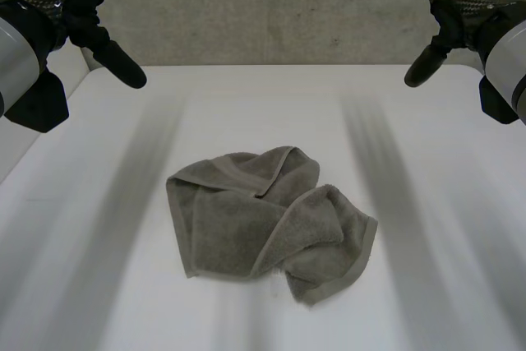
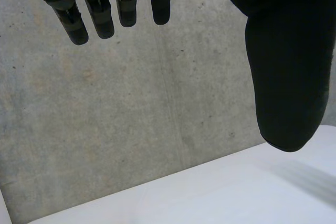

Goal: Fold the towel.

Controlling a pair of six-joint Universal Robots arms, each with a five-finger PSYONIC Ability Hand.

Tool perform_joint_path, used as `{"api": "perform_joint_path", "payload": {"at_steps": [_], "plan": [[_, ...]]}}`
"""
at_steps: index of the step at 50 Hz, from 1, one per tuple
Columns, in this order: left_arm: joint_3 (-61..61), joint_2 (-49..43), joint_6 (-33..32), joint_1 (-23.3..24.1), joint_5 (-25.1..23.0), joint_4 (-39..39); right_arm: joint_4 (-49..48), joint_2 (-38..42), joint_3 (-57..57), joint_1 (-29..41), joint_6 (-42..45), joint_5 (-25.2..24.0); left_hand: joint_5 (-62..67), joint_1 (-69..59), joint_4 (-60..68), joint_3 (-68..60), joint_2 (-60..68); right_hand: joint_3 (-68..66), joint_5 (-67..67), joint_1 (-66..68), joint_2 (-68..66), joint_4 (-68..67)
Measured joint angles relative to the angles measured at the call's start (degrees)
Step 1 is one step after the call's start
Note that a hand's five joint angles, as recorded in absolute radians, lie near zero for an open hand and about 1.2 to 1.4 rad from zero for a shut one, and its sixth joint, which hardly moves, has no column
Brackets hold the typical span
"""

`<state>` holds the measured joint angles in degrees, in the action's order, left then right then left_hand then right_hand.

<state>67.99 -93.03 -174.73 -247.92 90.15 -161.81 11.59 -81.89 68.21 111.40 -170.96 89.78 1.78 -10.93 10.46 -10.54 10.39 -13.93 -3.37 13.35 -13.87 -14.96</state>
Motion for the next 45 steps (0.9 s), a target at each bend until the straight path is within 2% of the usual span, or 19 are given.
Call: {"api": "perform_joint_path", "payload": {"at_steps": [7, 12, 17, 20, 25, 31, 34, 38, 45], "plan": [[0.28, -0.03, -0.15, -0.05, -0.02, 0.07, 1.51, 1.61, -1.02, -1.31, 0.47, 0.22, 0.0, 0.0, 0.0, 0.0, 0.0, 0.0, 0.0, 0.0, 0.0, 0.0], [1.98, 0.3, -0.59, -0.07, -0.16, -0.18, 2.2, 2.01, -1.42, -1.92, 4.13, -1.28, 0.0, 0.0, 0.0, 0.0, 0.0, 0.0, 0.0, 0.0, 0.0, 0.0], [7.24, 0.65, -0.8, -0.02, -0.42, -1.0, 3.58, 3.1, -0.21, -2.17, 13.61, -6.54, 0.0, 0.0, 0.0, 0.0, 0.0, 0.0, 0.0, 0.0, 0.0, 0.0], [12.48, 0.74, -0.8, 0.09, -0.62, -2.89, 5.21, 4.42, 1.26, -2.26, 20.86, -11.49, 0.0, 0.0, 0.13, -0.08, 0.15, 0.0, 0.0, 0.0, 0.0, 0.0], [24.4, 0.55, -0.88, 0.42, -1.73, -9.9, 8.18, 7.73, 3.97, -1.97, 29.65, -19.88, 0.21, -1.29, 1.77, -1.75, 1.91, 0.0, 0.0, 0.0, 0.0, 0.0], [34.48, -0.11, -1.92, 0.77, -5.71, -17.43, 11.77, 12.68, 6.07, -1.44, 32.14, -26.87, 1.71, -2.39, 2.89, -2.86, 3.0, 0.0, 0.0, 0.0, 0.0, 0.0], [39.23, -1.2, -3.73, 0.97, -9.58, -20.52, 13.25, 15.93, 6.71, -1.01, 32.38, -29.36, 3.94, -4.73, 5.16, -5.12, 5.27, -0.55, -0.62, 0.92, -0.61, -0.2], [43.48, -3.51, -6.22, 1.35, -13.76, -22.15, 12.79, 20.29, 6.76, -0.28, 31.88, -30.41, 4.85, -5.53, 6.1, -6.08, 6.21, -8.41, -9.65, 8.87, -8.64, -7.25], [46.78, -8.5, -7.86, 3.06, -15.87, -23.92, 7.74, 24.77, 7.51, 0.86, 29.55, -30.16, 4.34, -5.32, 5.81, -5.68, 5.83, -18.26, -18.91, 18.76, -18.18, -17.04]]}}
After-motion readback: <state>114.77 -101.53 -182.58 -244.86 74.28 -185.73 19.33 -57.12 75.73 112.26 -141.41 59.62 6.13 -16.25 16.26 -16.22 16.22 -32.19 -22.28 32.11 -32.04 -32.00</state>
